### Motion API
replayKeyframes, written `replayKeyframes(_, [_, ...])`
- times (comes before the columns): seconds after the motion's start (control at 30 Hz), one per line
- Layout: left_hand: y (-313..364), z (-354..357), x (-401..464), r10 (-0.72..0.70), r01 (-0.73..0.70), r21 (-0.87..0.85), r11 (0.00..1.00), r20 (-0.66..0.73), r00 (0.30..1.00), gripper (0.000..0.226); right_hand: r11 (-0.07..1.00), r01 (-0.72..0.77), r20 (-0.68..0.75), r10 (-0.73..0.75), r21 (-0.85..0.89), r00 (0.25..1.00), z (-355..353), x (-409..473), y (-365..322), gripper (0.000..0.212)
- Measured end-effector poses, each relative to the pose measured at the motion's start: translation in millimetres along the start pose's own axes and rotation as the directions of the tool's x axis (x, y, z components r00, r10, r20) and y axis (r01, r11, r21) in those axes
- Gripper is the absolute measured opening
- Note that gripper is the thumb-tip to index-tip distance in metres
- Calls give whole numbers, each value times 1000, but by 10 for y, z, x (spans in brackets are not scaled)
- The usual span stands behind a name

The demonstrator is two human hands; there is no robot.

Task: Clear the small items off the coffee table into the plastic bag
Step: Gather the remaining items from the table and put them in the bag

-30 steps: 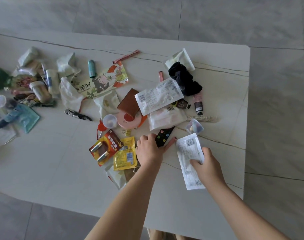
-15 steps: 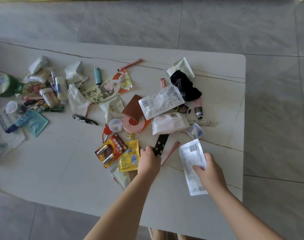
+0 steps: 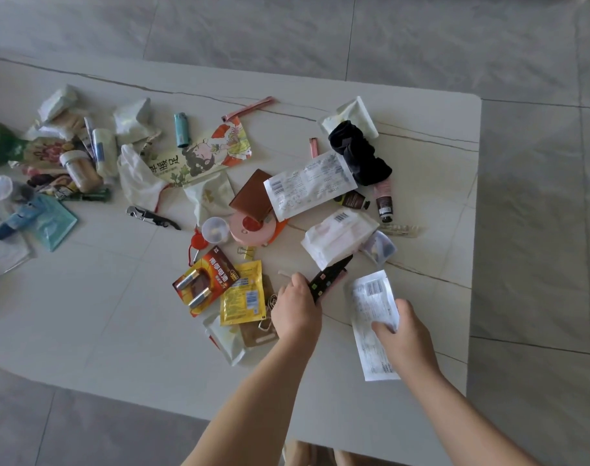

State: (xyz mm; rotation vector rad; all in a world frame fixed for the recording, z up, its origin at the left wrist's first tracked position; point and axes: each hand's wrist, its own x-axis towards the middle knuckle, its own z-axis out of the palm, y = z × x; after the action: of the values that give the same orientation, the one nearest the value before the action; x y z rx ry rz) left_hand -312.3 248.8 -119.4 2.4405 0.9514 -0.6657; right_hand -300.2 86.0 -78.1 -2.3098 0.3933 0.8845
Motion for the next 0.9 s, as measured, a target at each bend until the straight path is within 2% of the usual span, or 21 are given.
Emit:
replayKeyframes(0.1, [-7, 28, -2, -26, 28, -47, 999, 33, 999, 27, 1000, 13, -1, -13, -20, 1000, -7, 0, -4, 16])
replayKeyframes(0.2, [-26, -11, -35, -45, 62, -123, 991, 134, 990, 30, 999, 11, -3, -11, -31, 1000, -48, -17, -19, 18])
replayKeyframes(0.3, [-87, -149, -149, -57, 140, -301, 943, 269, 961, 32, 999, 12, -6, -12, -47, 1000, -114, -108, -69, 18])
replayKeyframes(0.43, [-181, -448, -405, -71, 293, -554, 779, 386, 920, 38, 998, 35, 16, -34, -48, 999, -251, -295, -248, 25])
replayKeyframes(0.57, [-262, -823, -701, -84, 400, -664, 632, 454, 887, 42, 996, 77, 36, -76, -37, 996, -414, -524, -527, 29])
replayKeyframes(0.7, [-322, -1267, -1001, -79, 436, -720, 540, 472, 878, 48, 990, 141, 77, -139, -23, 987, -529, -830, -878, 30])
replayKeyframes(0.77, [-350, -1504, -1154, -79, 451, -767, 455, 470, 879, 50, 984, 175, 113, -173, -11, 978, -578, -998, -1060, 29])
replayKeyframes(0.9, [-475, -2070, -1564, -118, 373, -879, 296, 354, 928, 38, 964, 264, 188, -261, 7, 947, -687, -1435, -1520, 27])
